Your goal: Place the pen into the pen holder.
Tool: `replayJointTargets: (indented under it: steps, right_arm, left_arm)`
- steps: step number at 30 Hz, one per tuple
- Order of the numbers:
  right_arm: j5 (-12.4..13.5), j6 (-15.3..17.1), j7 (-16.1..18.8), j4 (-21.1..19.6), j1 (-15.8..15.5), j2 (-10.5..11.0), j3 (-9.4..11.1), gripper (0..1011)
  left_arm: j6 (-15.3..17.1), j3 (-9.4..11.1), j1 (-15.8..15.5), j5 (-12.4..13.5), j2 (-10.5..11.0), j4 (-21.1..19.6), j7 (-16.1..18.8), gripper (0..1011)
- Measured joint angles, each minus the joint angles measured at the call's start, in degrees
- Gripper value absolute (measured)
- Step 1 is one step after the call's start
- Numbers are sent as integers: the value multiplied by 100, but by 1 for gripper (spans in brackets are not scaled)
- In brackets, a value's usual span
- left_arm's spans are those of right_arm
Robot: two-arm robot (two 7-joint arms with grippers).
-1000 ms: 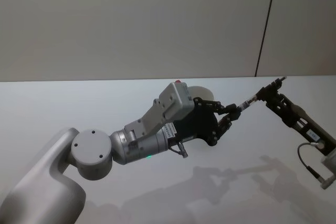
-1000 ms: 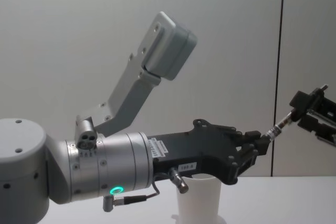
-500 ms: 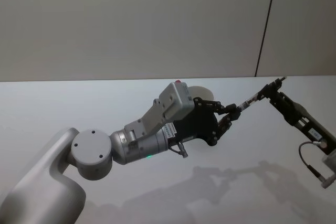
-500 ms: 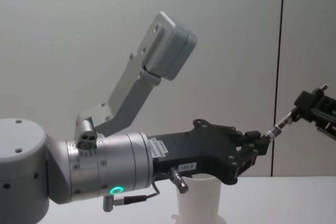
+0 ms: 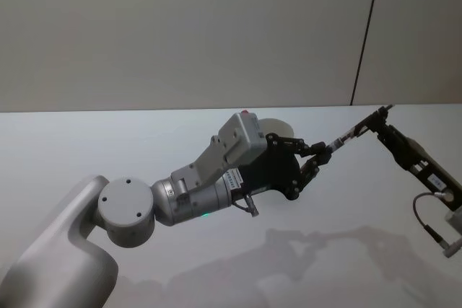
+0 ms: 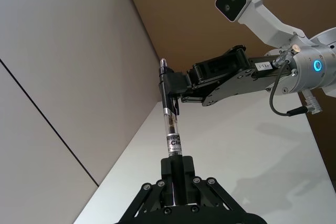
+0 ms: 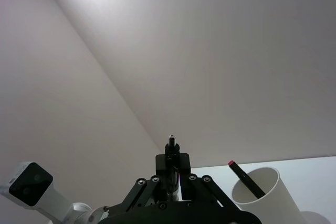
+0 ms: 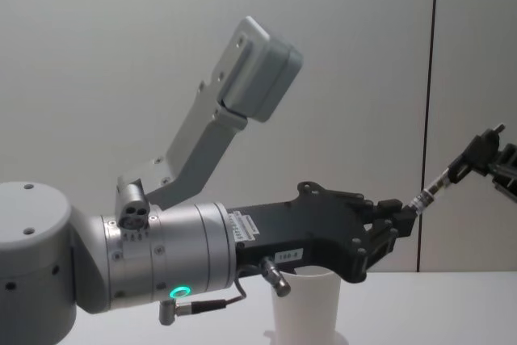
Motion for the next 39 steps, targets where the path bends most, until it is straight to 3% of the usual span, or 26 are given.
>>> replayJointTargets:
  steps: [13, 18, 21, 25, 28, 39]
  right_arm:
    - [95, -43, -20, -22, 4, 23, -44, 120]
    - [116, -70, -41, -26, 15, 32, -65, 120]
    - [117, -79, -56, -22, 25, 35, -82, 120]
    - [117, -93, -73, -9, 39, 39, -102, 119]
    - [109, -113, -83, 4, 58, 47, -116, 120]
    - [12, -243, -45, 103, 187, 125, -99, 120]
  left_arm:
    - [17, -1, 2, 16, 6, 4, 0, 155]
    - [18, -1, 2, 17, 6, 4, 0, 272]
    - [18, -1, 2, 17, 5, 4, 0, 406]
    - [18, 0, 2, 17, 3, 4, 0, 488]
    - [18, 0, 1, 17, 2, 4, 0, 627]
    - [14, 0, 0, 14, 1, 1, 0, 925]
